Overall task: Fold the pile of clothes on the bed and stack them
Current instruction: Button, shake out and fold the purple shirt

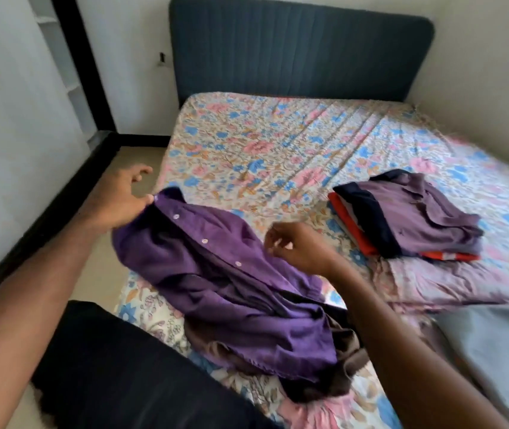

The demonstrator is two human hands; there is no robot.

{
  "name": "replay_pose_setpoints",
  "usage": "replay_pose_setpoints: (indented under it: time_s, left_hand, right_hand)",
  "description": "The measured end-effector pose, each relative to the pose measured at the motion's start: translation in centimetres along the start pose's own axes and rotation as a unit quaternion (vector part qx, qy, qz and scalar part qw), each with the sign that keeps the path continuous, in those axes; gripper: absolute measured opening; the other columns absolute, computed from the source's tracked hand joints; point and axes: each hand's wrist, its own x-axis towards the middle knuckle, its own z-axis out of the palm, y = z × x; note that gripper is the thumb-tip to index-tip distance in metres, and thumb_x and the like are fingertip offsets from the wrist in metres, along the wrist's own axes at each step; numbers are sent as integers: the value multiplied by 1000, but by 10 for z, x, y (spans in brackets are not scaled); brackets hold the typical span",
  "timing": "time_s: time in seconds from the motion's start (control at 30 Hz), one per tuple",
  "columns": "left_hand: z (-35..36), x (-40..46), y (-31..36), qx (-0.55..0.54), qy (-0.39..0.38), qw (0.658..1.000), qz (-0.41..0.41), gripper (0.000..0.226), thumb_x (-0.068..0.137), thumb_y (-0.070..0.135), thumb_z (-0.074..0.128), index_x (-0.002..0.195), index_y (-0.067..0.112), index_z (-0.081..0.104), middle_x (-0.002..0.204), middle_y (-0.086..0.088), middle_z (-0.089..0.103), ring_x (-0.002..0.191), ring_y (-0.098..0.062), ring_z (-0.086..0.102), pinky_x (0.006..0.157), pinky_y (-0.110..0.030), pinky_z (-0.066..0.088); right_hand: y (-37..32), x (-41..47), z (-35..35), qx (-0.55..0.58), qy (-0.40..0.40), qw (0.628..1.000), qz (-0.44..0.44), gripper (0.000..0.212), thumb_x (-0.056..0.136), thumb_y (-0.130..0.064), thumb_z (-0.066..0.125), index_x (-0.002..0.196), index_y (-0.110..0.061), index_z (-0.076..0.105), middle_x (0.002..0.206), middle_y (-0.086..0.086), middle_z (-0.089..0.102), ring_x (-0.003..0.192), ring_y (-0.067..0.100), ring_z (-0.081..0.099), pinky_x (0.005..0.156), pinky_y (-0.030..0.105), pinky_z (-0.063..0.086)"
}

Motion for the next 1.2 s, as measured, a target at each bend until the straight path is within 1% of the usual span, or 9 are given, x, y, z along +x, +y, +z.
replay_pose_setpoints:
  time_s: [0.1, 0.2, 0.4, 0.67, 0.77, 0.87, 0.97, 1.1, 1.2]
  left_hand:
    - [50, -56, 49, -65, -83, 990, 92, 25, 84, 8, 77, 93, 30, 71, 100, 2, 72, 94, -10, 65, 91, -26, 47]
    - [120, -119, 93, -94, -181, 964, 173, 9, 82, 26, 78, 91, 28, 75, 88, 11, 72, 85, -4, 65, 85, -36, 53]
    - [194, -215, 139, -23, -147, 953, 265, 23, 81, 53, 67, 84, 31, 62, 81, 18, 51, 86, -9, 50, 77, -36, 35]
    - [192, -229, 129, 103, -273, 926, 239, 74, 68, 82, 60, 128, 39, 51, 116, 19, 45, 116, -6, 39, 97, -38, 28]
    - [190, -232, 126, 103, -275, 914, 279, 67, 71, 70, 67, 130, 40, 52, 118, 19, 46, 115, -4, 37, 97, -40, 29]
    - [192, -233, 116, 35, -158, 938, 306, 21, 83, 41, 64, 103, 36, 66, 97, 20, 56, 98, -6, 49, 79, -39, 37]
    - [188, -235, 119, -112, -97, 954, 261, 14, 95, 38, 53, 97, 32, 66, 89, 21, 62, 87, 1, 55, 74, -36, 39]
    - [174, -245, 139, -148, -216, 934, 245, 22, 98, 61, 41, 93, 40, 43, 82, 29, 54, 85, 10, 51, 71, -16, 32]
    - [174, -246, 134, -8, -280, 923, 262, 44, 85, 58, 67, 109, 42, 35, 102, 26, 45, 91, 0, 44, 77, -16, 32]
  right_hand:
    - [42, -85, 9, 12, 45, 995, 91, 10, 78, -26, 69, 81, -33, 64, 80, -13, 68, 77, 6, 65, 76, 35, 54]
    - [69, -154, 18, 22, 69, 984, 161, 24, 76, -36, 80, 97, -28, 71, 92, -14, 73, 87, 5, 69, 83, 36, 56]
    - [76, -192, 19, 150, 202, 941, 224, 6, 90, -10, 77, 87, -16, 75, 83, 3, 76, 82, 26, 72, 76, 42, 58]
    - [55, -189, 19, 499, 257, 790, 247, 19, 89, -18, 69, 97, -1, 71, 90, 23, 72, 73, 30, 70, 60, 30, 60]
    - [60, -199, 17, 510, 236, 791, 241, 31, 86, -15, 69, 114, -3, 65, 99, 21, 74, 82, 30, 72, 67, 32, 62]
    - [60, -207, 5, 423, 173, 858, 235, 31, 87, -8, 71, 118, -10, 64, 99, 16, 77, 92, 29, 74, 75, 36, 61]
    - [58, -211, -2, 142, 245, 928, 241, 18, 82, -5, 81, 93, -17, 74, 83, -6, 77, 82, 5, 72, 71, 21, 56]
    - [57, -219, 3, -50, 385, 912, 131, 10, 84, -32, 80, 82, -24, 76, 71, -15, 71, 61, 4, 68, 53, 30, 57]
    - [55, -226, 22, -166, 329, 930, -15, 19, 92, -39, 68, 90, -22, 75, 72, -9, 70, 56, 6, 63, 45, 29, 53]
